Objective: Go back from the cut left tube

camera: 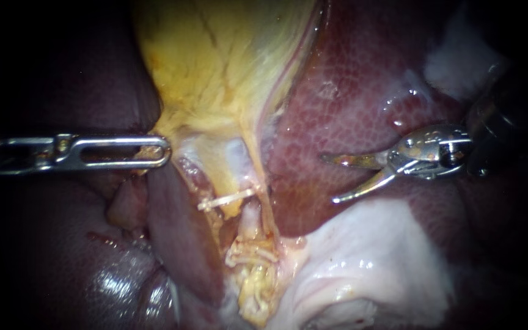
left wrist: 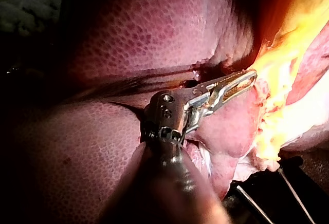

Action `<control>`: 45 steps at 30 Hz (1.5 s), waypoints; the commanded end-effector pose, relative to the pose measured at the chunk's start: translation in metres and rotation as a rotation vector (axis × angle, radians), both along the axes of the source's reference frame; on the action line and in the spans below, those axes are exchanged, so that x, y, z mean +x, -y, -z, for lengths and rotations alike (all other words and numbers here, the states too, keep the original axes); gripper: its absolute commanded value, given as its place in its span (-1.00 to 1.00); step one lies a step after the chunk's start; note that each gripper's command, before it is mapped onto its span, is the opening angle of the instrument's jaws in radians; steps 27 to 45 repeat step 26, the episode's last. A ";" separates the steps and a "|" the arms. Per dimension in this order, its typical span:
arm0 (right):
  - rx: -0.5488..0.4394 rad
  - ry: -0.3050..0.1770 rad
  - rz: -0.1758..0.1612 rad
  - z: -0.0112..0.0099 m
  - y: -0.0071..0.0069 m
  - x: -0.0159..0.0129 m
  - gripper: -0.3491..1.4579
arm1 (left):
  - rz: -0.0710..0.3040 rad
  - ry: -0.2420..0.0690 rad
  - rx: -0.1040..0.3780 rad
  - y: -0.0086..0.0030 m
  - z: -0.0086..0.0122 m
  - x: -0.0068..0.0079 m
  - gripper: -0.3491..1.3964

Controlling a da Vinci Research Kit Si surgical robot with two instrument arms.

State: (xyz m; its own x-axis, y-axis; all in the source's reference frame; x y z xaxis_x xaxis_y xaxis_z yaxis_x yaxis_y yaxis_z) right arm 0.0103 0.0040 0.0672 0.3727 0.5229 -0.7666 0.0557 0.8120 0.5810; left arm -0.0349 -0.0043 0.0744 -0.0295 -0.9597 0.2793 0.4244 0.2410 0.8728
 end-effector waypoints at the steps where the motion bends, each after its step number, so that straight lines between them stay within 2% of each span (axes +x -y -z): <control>1: 0.001 0.000 0.000 0.0000 0.0000 0.0000 0.97 | -0.004 -0.001 0.006 0.0002 -0.0005 -0.0005 -1.00; 7: 0.003 -0.003 0.001 0.0000 0.0000 0.0000 0.97 | -0.026 0.003 0.017 0.0006 -0.0029 -0.0038 -1.00; 12: 0.003 -0.003 0.001 0.0000 0.0000 0.0000 0.97 | -0.035 0.012 0.022 0.0008 -0.0034 -0.0050 -1.00; 45: 0.005 -0.008 0.002 0.0001 0.0001 0.0001 0.97 | -0.036 0.011 0.027 0.0010 -0.0035 -0.0052 -1.00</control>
